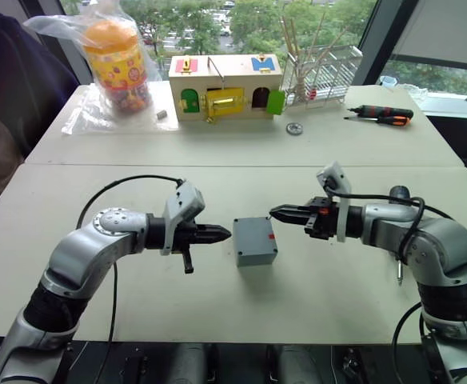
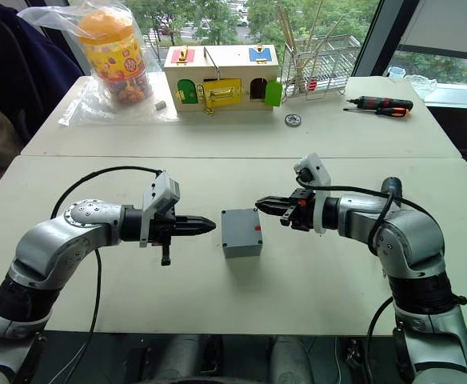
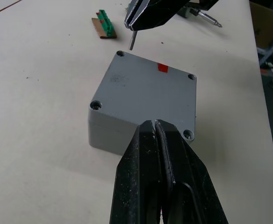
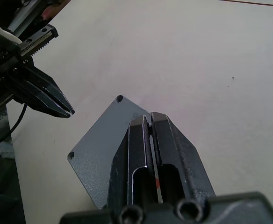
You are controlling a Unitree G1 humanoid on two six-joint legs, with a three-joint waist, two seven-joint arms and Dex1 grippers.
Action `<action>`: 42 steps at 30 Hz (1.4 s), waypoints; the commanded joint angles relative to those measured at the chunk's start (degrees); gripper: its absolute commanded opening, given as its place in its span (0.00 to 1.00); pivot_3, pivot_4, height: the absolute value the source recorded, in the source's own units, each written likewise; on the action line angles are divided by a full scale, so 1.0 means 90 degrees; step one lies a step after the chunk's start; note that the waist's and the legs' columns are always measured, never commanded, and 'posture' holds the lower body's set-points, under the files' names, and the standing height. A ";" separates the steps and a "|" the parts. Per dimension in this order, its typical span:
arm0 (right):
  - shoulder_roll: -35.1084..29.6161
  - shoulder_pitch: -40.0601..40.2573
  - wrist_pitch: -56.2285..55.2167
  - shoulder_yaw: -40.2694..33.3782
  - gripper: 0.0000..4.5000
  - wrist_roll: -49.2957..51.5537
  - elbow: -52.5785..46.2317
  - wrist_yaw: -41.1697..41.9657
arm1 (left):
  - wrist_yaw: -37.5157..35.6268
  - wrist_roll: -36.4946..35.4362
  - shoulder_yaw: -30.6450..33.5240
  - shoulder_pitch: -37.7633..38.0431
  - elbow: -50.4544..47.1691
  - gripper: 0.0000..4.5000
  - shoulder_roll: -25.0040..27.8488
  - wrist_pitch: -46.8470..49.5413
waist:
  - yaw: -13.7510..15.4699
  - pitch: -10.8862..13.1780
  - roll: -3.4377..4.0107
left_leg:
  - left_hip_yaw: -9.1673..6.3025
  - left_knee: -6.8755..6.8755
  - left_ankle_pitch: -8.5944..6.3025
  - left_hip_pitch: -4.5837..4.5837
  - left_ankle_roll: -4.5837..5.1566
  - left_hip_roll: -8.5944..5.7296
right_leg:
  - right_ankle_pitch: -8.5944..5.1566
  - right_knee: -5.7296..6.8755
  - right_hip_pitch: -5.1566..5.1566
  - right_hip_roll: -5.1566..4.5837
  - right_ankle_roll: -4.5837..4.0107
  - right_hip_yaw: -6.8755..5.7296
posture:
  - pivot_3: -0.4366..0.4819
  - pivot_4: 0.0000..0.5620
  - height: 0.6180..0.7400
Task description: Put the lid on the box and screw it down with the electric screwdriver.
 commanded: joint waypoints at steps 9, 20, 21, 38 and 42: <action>0.0006 -0.0215 -0.0390 0.0147 0.01 -0.0295 0.0222 0.0061 | 0.0092 -0.0053 0.0049 0.0048 -0.0240 0.00 -0.0026 -0.0056 | -0.0003 0.0000 0.0000 | 0.0000 0.0000 0.0000 0.0000 0.0000 0.0000 | 0.0000 0.0000 0.0000 0.0000 0.0000 0.0000 | 0.48 0.27 0.72; 0.0125 -0.0273 -0.0497 0.0328 0.01 -0.0444 0.0360 0.0083 | 0.0134 -0.0034 0.0004 0.0024 -0.0185 0.00 -0.0062 -0.0109 | -0.0004 0.0000 0.0000 | 0.0001 0.0000 0.0000 0.0000 0.0000 0.0000 | 0.0000 0.0000 0.0000 0.0000 0.0000 0.0000 | 0.48 0.27 0.72; 0.0150 -0.0286 -0.0512 0.0354 0.01 -0.0471 0.0383 0.0082 | 0.0137 -0.0031 0.0002 0.0022 -0.0180 0.00 -0.0067 -0.0112 | -0.0004 0.0000 0.0000 | 0.0001 0.0000 0.0000 0.0000 0.0000 0.0000 | 0.0000 0.0000 0.0000 0.0000 0.0000 0.0000 | 0.48 0.27 0.72; -0.0055 -0.0540 -0.0206 -0.0769 0.86 -0.0058 0.0312 -0.0118 | 0.0177 -0.0021 0.0041 0.0002 -0.0154 0.00 -0.0097 -0.0172 | 0.0009 0.0000 0.0000 | 0.0001 0.0000 0.0000 -0.0002 0.0000 0.0000 | 0.0000 -0.0001 0.0000 -0.0001 0.0000 -0.0001 | 0.48 0.27 0.72; -0.0667 -0.0718 0.0290 -0.1612 0.86 0.0095 0.0378 -0.0413 | 0.0194 -0.0217 0.0144 -0.0142 -0.0235 0.00 -0.0228 -0.0100 | 0.0014 0.0000 0.0000 | 0.0001 0.0000 0.0000 -0.0002 0.0000 -0.0001 | 0.0000 0.0000 0.0000 -0.0001 0.0000 -0.0001 | 0.48 0.27 0.72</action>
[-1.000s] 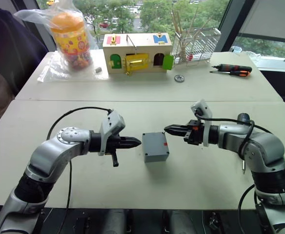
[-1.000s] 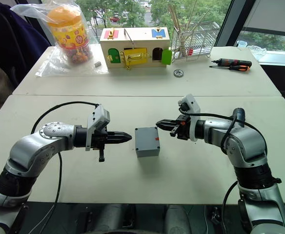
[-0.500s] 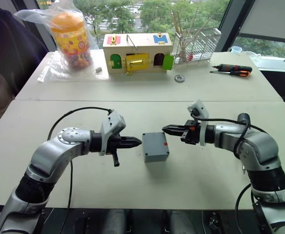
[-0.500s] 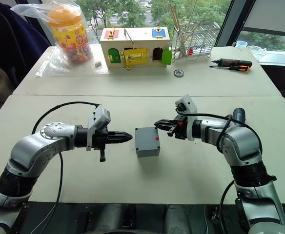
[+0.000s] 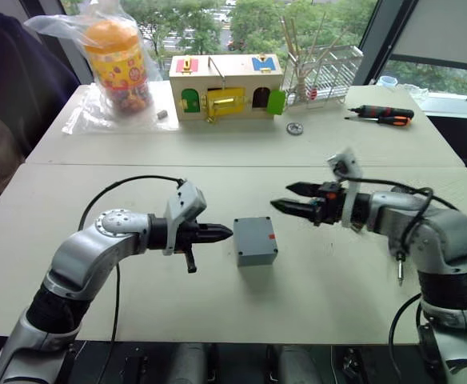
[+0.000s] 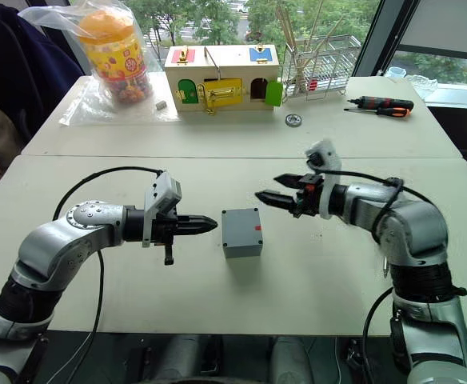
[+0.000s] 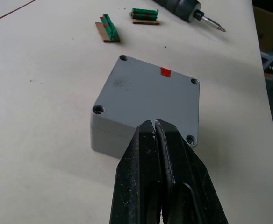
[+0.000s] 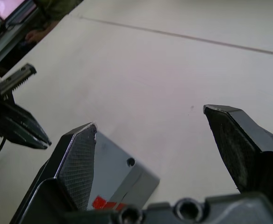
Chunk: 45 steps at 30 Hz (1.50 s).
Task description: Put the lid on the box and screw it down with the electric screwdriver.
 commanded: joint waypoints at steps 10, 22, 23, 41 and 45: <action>-0.3503 0.0146 0.2405 -0.0302 1.00 -0.0334 0.1494 0.0220 | -0.0270 -0.0139 -0.0542 -0.0801 -0.0559 0.00 -0.0496 -0.0247 | -0.0010 0.0000 -0.0002 | 0.0005 0.0000 -0.0004 -0.0001 0.0007 -0.0001 | 0.0000 -0.0005 -0.0001 -0.0004 -0.0001 0.0004 | 0.48 0.27 0.72; -0.3578 -0.0663 0.2552 0.1316 1.00 -0.0912 0.3790 0.1086 | 0.0008 0.0203 -0.1007 -0.0699 -0.0722 0.00 -0.0830 -0.0494 | -0.0009 0.0000 0.0008 | 0.0017 -0.0001 -0.0004 0.0005 0.0008 0.0002 | -0.0001 -0.0010 -0.0009 -0.0003 -0.0002 0.0021 | 0.48 0.27 0.72; -0.3513 -0.0839 0.2498 0.1479 1.00 -0.1008 0.4007 0.1157 | 0.0048 0.0194 -0.1006 -0.0668 -0.0754 0.00 -0.0832 -0.0472 | -0.0006 0.0000 0.0008 | 0.0015 0.0000 -0.0004 0.0003 0.0008 0.0001 | -0.0001 -0.0011 -0.0009 -0.0003 -0.0002 0.0020 | 0.48 0.27 0.72; -0.2449 -0.2506 0.0635 0.3856 0.41 -0.3518 0.6902 0.3074 | 0.0326 0.0216 -0.0730 -0.0242 -0.0631 0.00 -0.0567 -0.0512 | -0.0016 -0.0002 0.0001 | 0.0013 0.0010 -0.0003 0.0005 0.0005 0.0000 | 0.0000 -0.0011 0.0000 -0.0002 -0.0001 0.0012 | 0.48 0.27 0.72; -0.2415 -0.2965 0.0681 0.2679 0.41 -0.3363 0.7387 0.2342 | 0.0202 0.0219 -0.0472 -0.0405 -0.0074 0.00 -0.0565 -0.0719 | -0.0022 -0.0001 0.0001 | 0.0011 0.0020 -0.0003 0.0005 0.0004 0.0000 | 0.0000 -0.0011 0.0008 -0.0003 0.0000 0.0006 | 0.48 0.27 0.72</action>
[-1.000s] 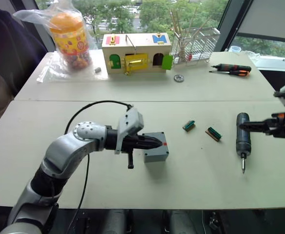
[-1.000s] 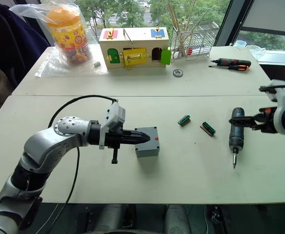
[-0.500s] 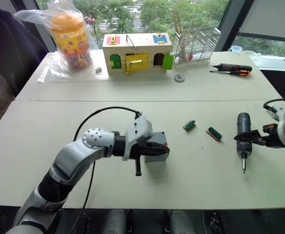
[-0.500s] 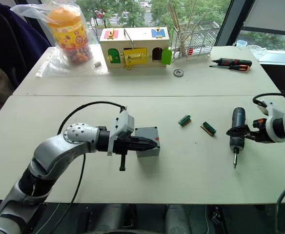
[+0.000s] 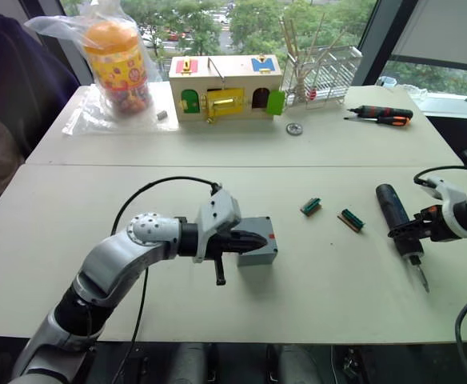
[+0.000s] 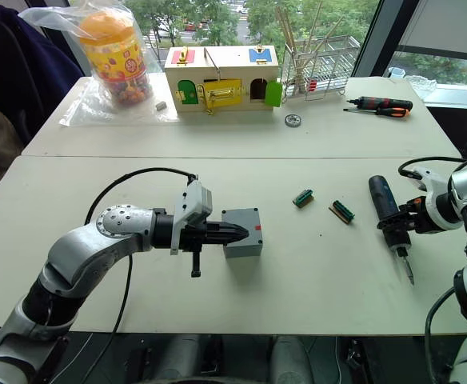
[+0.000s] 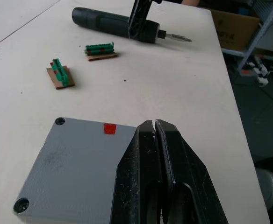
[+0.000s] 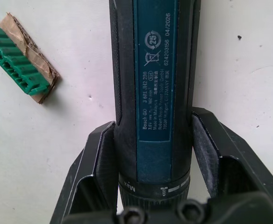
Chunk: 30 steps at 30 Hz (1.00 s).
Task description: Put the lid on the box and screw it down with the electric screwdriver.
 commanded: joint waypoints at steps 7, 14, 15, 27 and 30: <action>0.0177 0.0135 0.0491 -0.4725 0.41 0.1270 -0.2648 -0.2061 | -0.0745 0.0104 0.0406 -0.0420 0.0973 0.00 0.0294 -0.0468 | 0.0004 0.0025 0.0058 | 0.0009 -0.0030 0.0008 -0.0028 -0.0013 0.0002 | 0.0000 0.0013 -0.0043 0.0004 0.0000 0.0000 | 0.48 0.27 0.72; 0.4354 0.1661 -0.0874 -0.7436 0.41 0.2809 -0.8251 -0.4182 | -0.1148 0.0330 0.0260 -0.0704 0.1492 0.00 0.0310 -0.0561 | 0.0021 0.0019 0.0056 | 0.0000 -0.0029 0.0028 -0.0032 -0.0048 0.0011 | 0.0000 0.0029 -0.0045 0.0018 -0.0002 -0.0019 | 0.48 0.27 0.72; 0.4699 0.1822 -0.0888 -0.7232 0.41 0.2987 -0.8518 -0.4281 | -0.1169 0.0349 0.0229 -0.0756 0.1528 0.00 0.0265 -0.0546 | 0.0041 0.0020 0.0058 | 0.0000 -0.0026 0.0029 -0.0032 -0.0047 0.0006 | 0.0000 0.0029 -0.0043 0.0011 -0.0002 -0.0019 | 0.48 0.27 0.72; 0.5222 0.3434 -0.2061 -0.4961 0.41 0.3595 -0.8801 -0.3742 | -0.1314 0.0961 -0.0434 -0.0988 0.1666 0.00 -0.0056 -0.0641 | -0.0021 0.0020 0.0058 | -0.0005 -0.0028 0.0023 -0.0034 -0.0035 -0.0024 | 0.0000 0.0028 -0.0039 0.0015 -0.0001 -0.0013 | 0.48 0.27 0.72; 0.5209 0.3559 -0.2327 -0.4707 0.41 0.3598 -0.8708 -0.3767 | -0.1276 0.1224 -0.0619 -0.0938 0.1721 0.00 -0.0024 -0.0737 | -0.0006 0.0020 0.0058 | -0.0007 -0.0028 0.0023 -0.0034 -0.0034 -0.0023 | 0.0000 0.0028 -0.0040 0.0015 -0.0001 -0.0011 | 0.48 0.27 0.72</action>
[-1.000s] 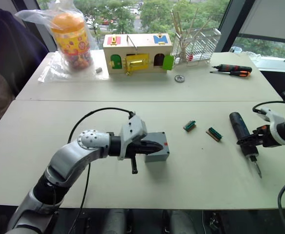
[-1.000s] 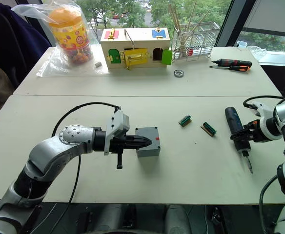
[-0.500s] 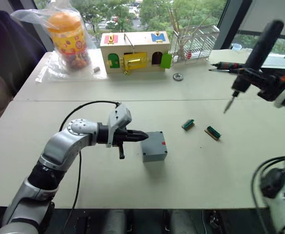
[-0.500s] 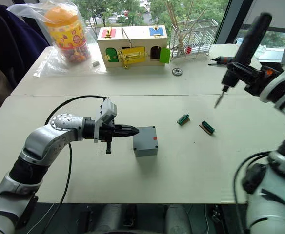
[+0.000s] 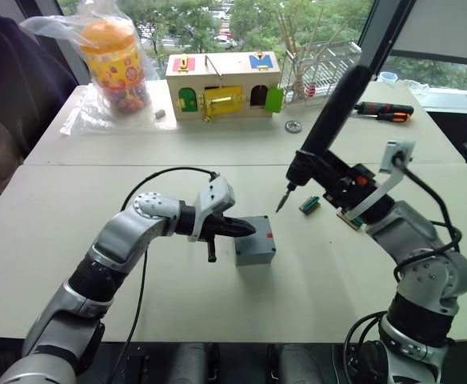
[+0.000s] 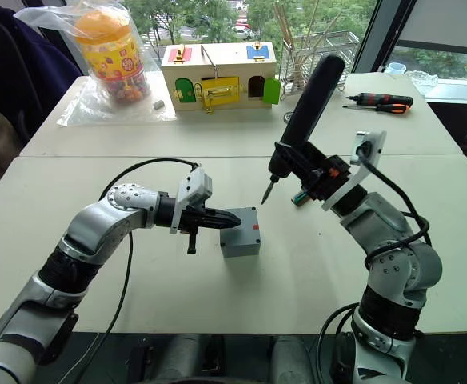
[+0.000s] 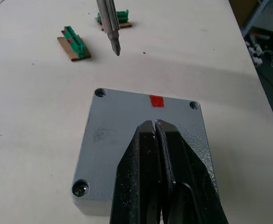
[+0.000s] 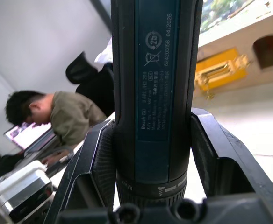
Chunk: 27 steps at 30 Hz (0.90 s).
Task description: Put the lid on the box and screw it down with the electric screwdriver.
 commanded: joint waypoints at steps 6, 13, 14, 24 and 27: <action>-0.0163 0.0101 -0.1117 0.0576 0.41 -0.0134 0.0251 0.0110 | -0.0044 0.0327 -0.0120 0.0173 -0.0169 0.00 0.0093 -0.0188 | 0.0012 -0.0001 -0.0001 | -0.0006 0.0001 0.0000 0.0001 0.0001 0.0002 | 0.0000 0.0000 0.0002 -0.0001 0.0000 0.0000 | 0.48 0.27 0.72; -0.0211 0.0137 -0.1664 0.0700 0.41 -0.0222 0.0594 -0.0030 | -0.0031 0.0293 -0.0002 0.0210 -0.0209 0.00 0.0081 -0.0128 | 0.0012 -0.0001 -0.0001 | -0.0009 0.0002 -0.0001 0.0004 0.0001 0.0006 | 0.0000 0.0000 0.0004 -0.0001 0.0000 0.0001 | 0.48 0.27 0.72; -0.0199 0.0131 -0.1729 0.0684 0.41 -0.0209 0.0644 -0.0062 | -0.0028 0.0292 0.0002 0.0211 -0.0207 0.00 0.0077 -0.0127 | 0.0013 -0.0001 -0.0001 | -0.0010 0.0002 -0.0001 0.0004 0.0001 0.0006 | 0.0000 0.0000 0.0004 -0.0001 0.0000 0.0001 | 0.48 0.27 0.72; -0.0621 0.0341 -0.2082 0.1432 0.41 -0.0618 0.0784 0.0229 | 0.0038 0.0278 0.0051 0.0262 -0.0173 0.00 0.0031 -0.0105 | 0.0010 -0.0001 -0.0002 | -0.0012 0.0001 -0.0001 0.0020 0.0003 0.0011 | 0.0000 0.0000 0.0016 -0.0001 0.0000 0.0002 | 0.48 0.27 0.72; -0.0833 0.0441 -0.2205 0.1797 0.41 -0.0823 0.0693 0.0402 | 0.0052 0.0279 0.0054 0.0279 -0.0173 0.00 0.0031 -0.0103 | 0.0010 -0.0004 -0.0006 | -0.0012 -0.0002 -0.0003 0.0032 0.0005 0.0014 | 0.0000 -0.0001 0.0025 -0.0001 -0.0001 0.0004 | 0.48 0.27 0.72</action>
